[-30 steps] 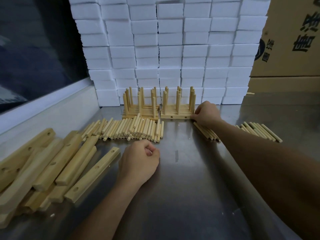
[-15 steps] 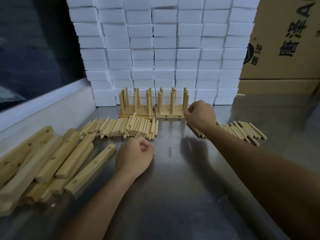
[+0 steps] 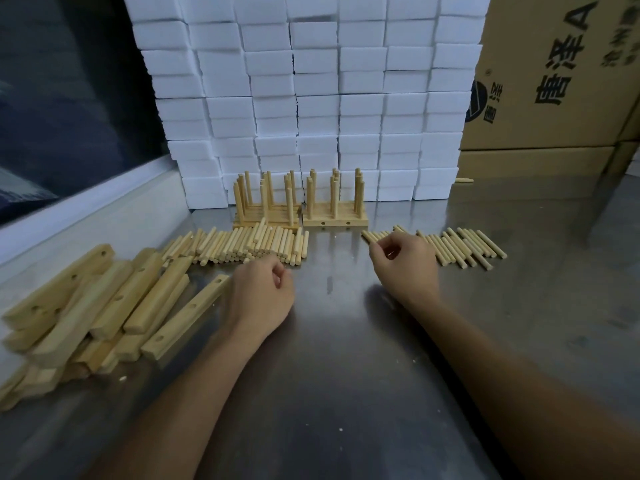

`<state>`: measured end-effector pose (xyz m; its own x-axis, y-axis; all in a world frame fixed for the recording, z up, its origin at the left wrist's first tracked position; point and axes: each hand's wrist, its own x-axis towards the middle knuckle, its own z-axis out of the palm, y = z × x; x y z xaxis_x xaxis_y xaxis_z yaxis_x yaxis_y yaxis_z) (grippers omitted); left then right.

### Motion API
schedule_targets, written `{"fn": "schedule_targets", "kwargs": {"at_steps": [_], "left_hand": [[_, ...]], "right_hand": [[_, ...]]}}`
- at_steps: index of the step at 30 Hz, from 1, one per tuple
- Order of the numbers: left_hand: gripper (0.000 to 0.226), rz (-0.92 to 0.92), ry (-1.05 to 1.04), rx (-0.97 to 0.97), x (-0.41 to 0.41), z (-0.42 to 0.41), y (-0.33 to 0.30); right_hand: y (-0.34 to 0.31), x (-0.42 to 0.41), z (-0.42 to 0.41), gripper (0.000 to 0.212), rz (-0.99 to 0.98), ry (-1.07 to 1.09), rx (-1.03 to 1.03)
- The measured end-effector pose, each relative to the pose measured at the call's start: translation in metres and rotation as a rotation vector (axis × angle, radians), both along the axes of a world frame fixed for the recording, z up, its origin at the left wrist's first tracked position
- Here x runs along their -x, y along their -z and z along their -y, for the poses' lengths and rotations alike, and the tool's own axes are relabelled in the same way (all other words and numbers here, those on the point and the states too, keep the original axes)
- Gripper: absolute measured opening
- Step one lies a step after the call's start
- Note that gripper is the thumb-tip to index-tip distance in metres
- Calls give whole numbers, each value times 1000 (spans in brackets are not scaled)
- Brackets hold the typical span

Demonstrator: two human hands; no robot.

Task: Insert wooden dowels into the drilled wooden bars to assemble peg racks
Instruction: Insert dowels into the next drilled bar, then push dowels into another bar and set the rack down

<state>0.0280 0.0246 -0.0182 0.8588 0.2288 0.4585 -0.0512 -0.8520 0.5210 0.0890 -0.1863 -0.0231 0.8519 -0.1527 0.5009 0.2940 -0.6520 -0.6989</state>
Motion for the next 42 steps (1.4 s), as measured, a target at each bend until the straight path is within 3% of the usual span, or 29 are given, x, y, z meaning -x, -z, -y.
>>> {"fn": "schedule_targets", "kwargs": {"at_steps": [3,5,8,14,17,21,24,28,34,36,40,42], "left_hand": [[7,56,-198,-265,3,-8,-8],[25,-86,-379,-369,4,-13,-14],[44,-294,-475,-399,7,-18,-17],[30,-298,-421,-321,7,-16,-17],[19,-202,-294,-257,6,-14,-14],[21,-141,-85,-151,5,-8,-11],[13,-192,-169,-253,7,-5,-11],[37,-258,-280,-300,8,-10,-13],[26,-101,-131,-83,1,-9,-13],[28,-109,-64,142,-1,-7,-14],[30,-215,48,815,-2,-4,-18],[29,-237,103,1022,-4,-5,-17]], "right_hand": [[0,-1,-1,11,3,-13,15],[1,-1,-1,10,-7,-21,26],[0,-2,-1,11,-21,-8,35],[0,-3,0,4,-77,18,104],[1,-6,-1,18,-94,27,154],[0,-9,-1,33,-121,45,253],[1,-9,-2,46,-203,71,403],[2,-11,-5,55,-252,77,527],[2,-13,-8,47,-302,106,658],[2,-12,-9,46,-291,124,665],[1,-10,-10,34,-239,151,642],[0,-9,-10,26,-199,135,584]]}}
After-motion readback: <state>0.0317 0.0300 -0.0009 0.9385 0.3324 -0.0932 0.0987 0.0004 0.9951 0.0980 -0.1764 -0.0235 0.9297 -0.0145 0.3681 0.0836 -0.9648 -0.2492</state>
